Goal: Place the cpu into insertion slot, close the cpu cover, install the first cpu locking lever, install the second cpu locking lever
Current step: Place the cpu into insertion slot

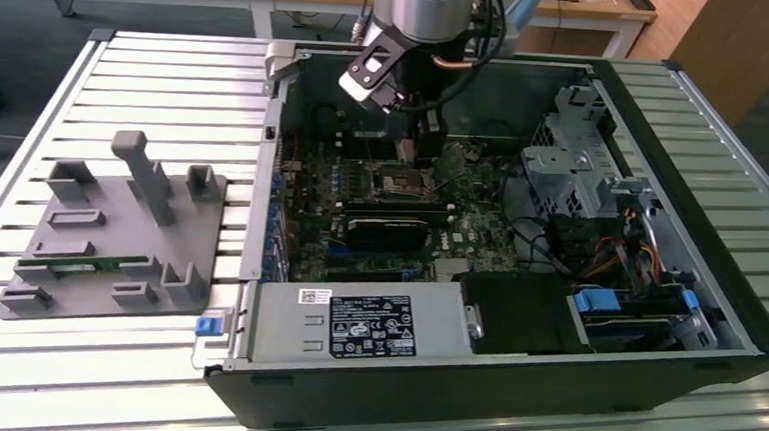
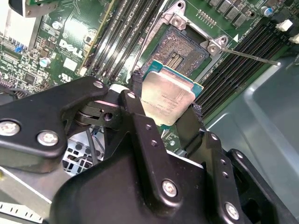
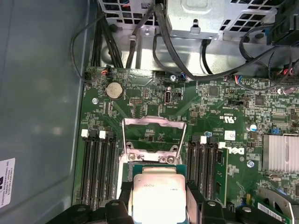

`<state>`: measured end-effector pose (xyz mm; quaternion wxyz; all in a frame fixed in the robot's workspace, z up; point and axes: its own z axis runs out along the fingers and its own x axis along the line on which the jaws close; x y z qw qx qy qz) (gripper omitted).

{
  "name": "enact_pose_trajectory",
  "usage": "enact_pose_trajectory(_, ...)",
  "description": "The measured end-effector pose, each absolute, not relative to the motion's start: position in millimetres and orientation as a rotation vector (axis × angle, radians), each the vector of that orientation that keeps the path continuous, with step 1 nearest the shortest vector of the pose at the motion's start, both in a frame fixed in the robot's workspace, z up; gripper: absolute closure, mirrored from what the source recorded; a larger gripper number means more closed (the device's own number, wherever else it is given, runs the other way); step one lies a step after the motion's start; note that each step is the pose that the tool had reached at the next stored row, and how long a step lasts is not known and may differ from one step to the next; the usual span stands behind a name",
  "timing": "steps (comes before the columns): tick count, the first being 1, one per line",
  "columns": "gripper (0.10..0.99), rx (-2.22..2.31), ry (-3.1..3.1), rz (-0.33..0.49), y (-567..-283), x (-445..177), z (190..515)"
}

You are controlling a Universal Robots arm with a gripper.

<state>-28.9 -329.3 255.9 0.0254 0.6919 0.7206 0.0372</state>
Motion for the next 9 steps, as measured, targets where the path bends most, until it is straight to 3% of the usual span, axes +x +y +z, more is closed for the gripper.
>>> enact_pose_trajectory(9, 0.545, 2.139, 2.228, 0.115, -327.0, -28.9, 251.0)
